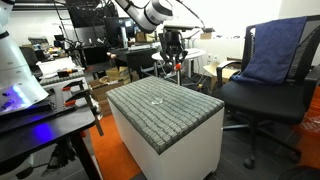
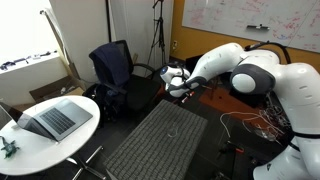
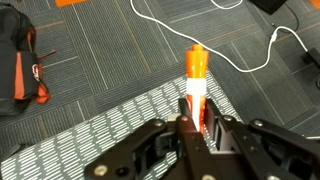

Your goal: Put the red marker inside the glass

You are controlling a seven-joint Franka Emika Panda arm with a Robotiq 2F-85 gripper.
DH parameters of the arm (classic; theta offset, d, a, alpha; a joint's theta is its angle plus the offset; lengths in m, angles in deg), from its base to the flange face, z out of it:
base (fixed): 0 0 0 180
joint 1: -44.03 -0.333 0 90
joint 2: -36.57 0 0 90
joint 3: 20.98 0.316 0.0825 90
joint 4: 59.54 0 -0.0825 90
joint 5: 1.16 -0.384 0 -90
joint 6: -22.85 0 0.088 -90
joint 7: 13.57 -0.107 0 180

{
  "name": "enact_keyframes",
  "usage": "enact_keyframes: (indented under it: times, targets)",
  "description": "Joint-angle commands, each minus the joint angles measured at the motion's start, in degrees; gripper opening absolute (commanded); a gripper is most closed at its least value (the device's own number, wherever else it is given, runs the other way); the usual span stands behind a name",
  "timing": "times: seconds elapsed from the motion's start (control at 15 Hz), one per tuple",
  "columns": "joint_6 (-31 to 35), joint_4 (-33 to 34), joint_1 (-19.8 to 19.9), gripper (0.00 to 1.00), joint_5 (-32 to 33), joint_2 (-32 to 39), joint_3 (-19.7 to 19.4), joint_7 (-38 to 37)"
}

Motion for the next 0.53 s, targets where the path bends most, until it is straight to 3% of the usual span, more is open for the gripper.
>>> enact_keyframes:
  times: [0.0,0.47]
  targets:
    - [-5.4,0.1,-2.4,0.05,3.8,-0.5,0.4,-2.6]
    - [-11.7,1.3,-4.4,0.05,7.7,0.8,3.6,-2.2]
